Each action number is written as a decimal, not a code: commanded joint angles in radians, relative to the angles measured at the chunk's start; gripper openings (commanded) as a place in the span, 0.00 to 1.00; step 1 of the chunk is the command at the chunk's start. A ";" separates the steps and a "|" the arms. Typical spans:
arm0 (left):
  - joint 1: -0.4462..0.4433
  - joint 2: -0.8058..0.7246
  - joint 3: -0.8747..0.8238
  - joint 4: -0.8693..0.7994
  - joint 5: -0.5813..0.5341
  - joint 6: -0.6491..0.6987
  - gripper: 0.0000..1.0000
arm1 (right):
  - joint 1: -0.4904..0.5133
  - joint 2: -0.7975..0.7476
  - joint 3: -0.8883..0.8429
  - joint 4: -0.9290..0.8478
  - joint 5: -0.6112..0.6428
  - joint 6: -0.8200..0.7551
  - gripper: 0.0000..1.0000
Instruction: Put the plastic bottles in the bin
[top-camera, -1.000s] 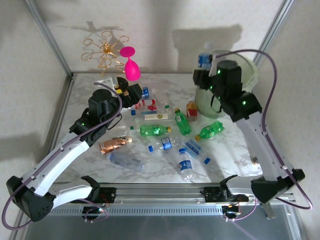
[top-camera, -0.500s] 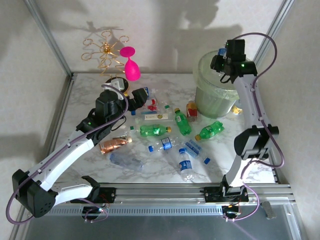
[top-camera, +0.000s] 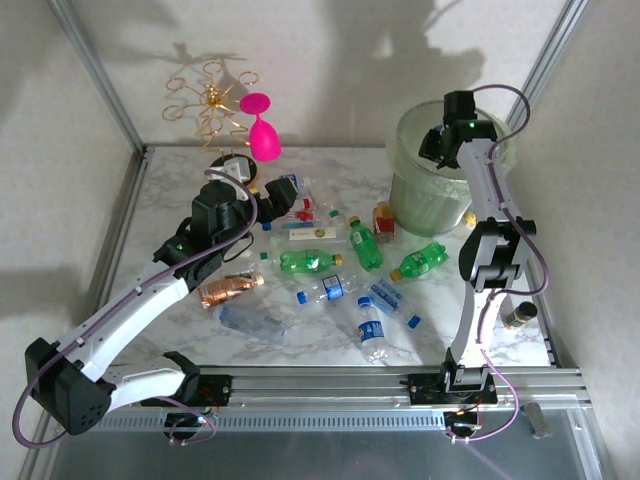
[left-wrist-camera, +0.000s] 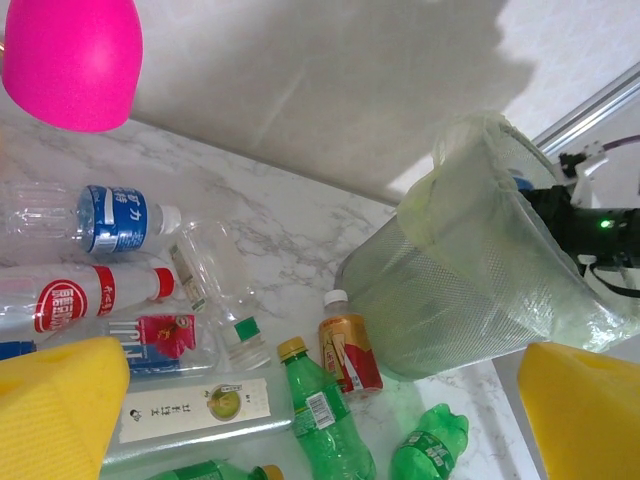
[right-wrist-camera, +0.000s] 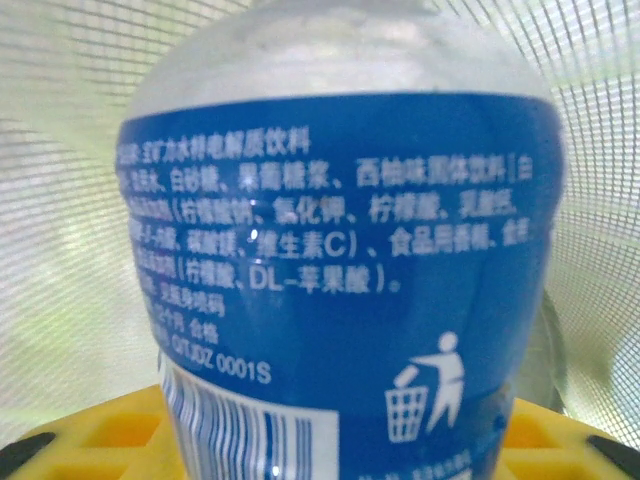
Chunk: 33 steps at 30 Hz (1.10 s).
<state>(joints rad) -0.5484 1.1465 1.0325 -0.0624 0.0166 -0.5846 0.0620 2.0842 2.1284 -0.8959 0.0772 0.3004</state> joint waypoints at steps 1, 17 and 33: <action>-0.010 0.000 -0.005 0.029 0.019 -0.018 1.00 | -0.011 0.046 0.041 -0.043 -0.009 -0.002 0.19; -0.007 0.001 0.012 0.007 -0.010 -0.002 1.00 | -0.012 0.086 0.020 -0.046 -0.040 -0.014 0.45; -0.007 -0.001 0.013 0.002 -0.024 0.010 1.00 | -0.016 0.010 -0.002 -0.014 -0.033 -0.019 0.69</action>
<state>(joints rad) -0.5484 1.1465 1.0325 -0.0608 0.0040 -0.5911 0.0502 2.1559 2.1334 -0.9237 0.0277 0.2920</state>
